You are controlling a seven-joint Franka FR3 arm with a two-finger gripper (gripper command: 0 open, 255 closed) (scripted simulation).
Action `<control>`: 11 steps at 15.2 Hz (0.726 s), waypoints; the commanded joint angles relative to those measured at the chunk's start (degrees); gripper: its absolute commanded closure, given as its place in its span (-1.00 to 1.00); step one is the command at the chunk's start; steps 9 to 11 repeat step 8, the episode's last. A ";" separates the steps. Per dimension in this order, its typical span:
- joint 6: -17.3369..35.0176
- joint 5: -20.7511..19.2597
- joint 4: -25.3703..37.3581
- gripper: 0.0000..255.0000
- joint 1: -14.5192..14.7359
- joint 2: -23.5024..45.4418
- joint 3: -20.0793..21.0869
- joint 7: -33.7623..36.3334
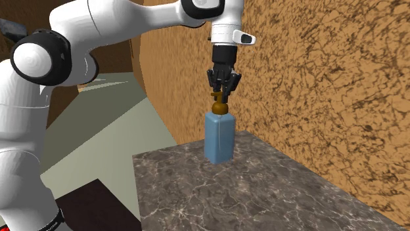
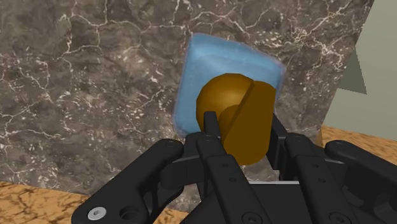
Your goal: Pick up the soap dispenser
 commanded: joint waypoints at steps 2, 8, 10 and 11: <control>-3.86 1.27 6.08 1.00 -1.55 2.33 0.05 -0.17; -10.91 4.14 18.40 1.00 -5.51 7.62 0.55 -0.23; -10.91 4.14 18.40 1.00 -5.51 7.62 0.55 -0.23; -10.91 4.14 18.40 1.00 -5.51 7.62 0.55 -0.23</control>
